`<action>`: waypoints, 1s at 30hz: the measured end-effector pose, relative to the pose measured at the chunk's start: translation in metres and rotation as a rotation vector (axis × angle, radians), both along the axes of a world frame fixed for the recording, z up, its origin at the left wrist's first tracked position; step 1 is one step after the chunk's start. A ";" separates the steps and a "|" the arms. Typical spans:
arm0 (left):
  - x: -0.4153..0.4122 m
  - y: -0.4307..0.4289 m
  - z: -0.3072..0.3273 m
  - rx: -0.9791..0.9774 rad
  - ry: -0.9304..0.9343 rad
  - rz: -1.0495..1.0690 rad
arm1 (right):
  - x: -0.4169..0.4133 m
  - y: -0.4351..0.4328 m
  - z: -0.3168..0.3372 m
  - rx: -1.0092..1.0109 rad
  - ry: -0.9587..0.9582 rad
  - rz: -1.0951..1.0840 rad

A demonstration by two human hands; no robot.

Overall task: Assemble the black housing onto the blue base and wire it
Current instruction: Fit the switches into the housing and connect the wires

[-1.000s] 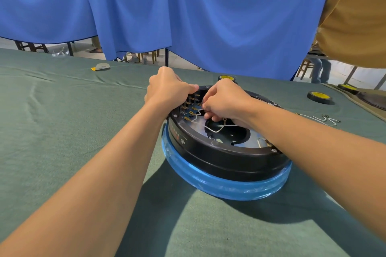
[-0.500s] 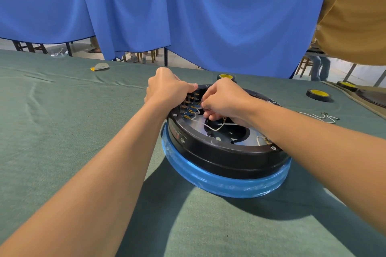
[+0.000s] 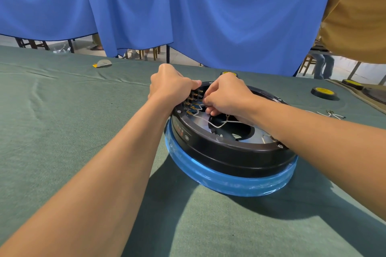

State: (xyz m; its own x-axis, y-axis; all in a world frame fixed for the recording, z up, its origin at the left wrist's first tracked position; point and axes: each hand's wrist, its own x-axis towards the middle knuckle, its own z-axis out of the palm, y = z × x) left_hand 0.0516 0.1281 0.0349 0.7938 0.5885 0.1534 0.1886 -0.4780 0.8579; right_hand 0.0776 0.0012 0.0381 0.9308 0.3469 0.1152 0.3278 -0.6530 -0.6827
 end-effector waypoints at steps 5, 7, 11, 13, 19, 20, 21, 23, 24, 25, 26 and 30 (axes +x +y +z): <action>0.002 0.001 0.000 0.003 0.006 0.005 | 0.002 0.003 -0.001 0.015 0.003 -0.014; 0.002 0.001 0.000 0.001 0.008 0.006 | 0.003 0.002 -0.001 0.009 -0.001 0.002; 0.001 0.001 0.000 0.013 -0.001 0.003 | 0.003 0.000 0.001 -0.025 -0.027 0.045; 0.001 0.000 0.001 0.015 -0.007 0.004 | 0.002 -0.001 0.003 -0.035 -0.025 0.061; -0.003 -0.001 0.000 0.002 -0.003 0.007 | -0.004 -0.004 0.007 -0.188 -0.220 0.069; -0.004 -0.001 0.001 0.000 -0.002 0.008 | -0.004 -0.008 0.008 -0.173 -0.241 0.060; -0.004 -0.002 0.001 -0.002 0.000 0.007 | -0.005 -0.011 0.009 -0.158 -0.261 0.063; -0.005 -0.002 0.002 -0.005 0.007 0.007 | -0.008 -0.015 0.010 -0.156 -0.297 0.096; -0.005 -0.002 0.002 -0.007 0.012 0.007 | -0.009 -0.015 0.010 -0.147 -0.300 0.121; -0.004 -0.002 0.002 -0.007 0.016 0.010 | -0.010 -0.013 0.010 -0.128 -0.286 0.152; -0.004 -0.002 0.002 -0.006 0.018 0.013 | -0.011 -0.012 0.009 -0.112 -0.263 0.186; -0.004 -0.001 0.001 -0.002 0.013 0.021 | -0.011 -0.007 0.006 -0.169 -0.176 0.261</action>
